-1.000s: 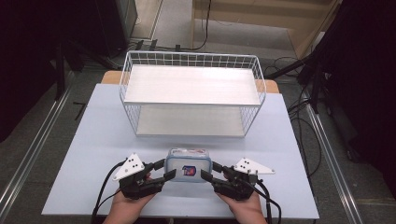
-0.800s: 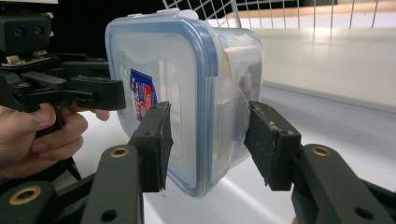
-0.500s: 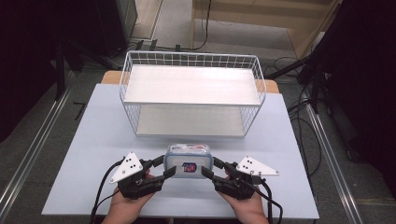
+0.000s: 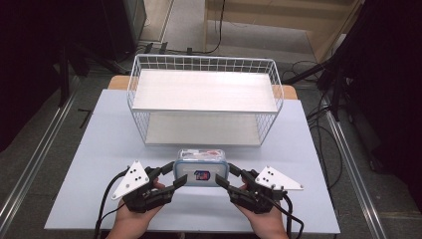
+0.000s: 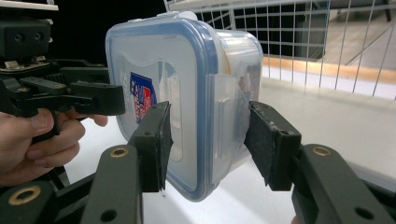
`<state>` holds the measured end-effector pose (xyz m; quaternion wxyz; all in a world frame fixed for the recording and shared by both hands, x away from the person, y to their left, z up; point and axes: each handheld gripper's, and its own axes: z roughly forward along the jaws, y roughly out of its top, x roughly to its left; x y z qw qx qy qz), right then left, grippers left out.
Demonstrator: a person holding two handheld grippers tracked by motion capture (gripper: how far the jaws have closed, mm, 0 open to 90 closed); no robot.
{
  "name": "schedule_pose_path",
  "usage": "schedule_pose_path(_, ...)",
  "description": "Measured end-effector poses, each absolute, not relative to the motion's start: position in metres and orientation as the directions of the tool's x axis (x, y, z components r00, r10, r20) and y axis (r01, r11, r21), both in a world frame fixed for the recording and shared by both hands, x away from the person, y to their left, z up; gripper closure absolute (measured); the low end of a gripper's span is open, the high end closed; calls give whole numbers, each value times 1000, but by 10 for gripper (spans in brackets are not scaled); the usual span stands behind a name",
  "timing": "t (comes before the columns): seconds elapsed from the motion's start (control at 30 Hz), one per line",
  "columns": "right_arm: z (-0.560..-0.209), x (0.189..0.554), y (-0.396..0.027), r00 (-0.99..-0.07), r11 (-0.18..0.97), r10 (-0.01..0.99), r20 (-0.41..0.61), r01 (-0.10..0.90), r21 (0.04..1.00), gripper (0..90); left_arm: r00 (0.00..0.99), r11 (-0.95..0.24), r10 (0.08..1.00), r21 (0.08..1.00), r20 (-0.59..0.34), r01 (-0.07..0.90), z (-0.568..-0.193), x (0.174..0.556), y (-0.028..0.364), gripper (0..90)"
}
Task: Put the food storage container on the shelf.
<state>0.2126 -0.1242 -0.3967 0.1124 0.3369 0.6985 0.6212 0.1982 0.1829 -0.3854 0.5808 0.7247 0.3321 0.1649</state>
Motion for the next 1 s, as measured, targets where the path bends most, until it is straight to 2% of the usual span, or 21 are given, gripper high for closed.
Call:
schedule_pose_path(0.53,-368,207,-127,-761,-27,613,212,248,968,521,740,-103,667,972,-89,210,-358,196,180,493)
schedule_pose_path(1.0,-337,223,-129,-761,-51,626,170,178,983,520,756,-99,654,985,-41,139,-327,219,179,492)
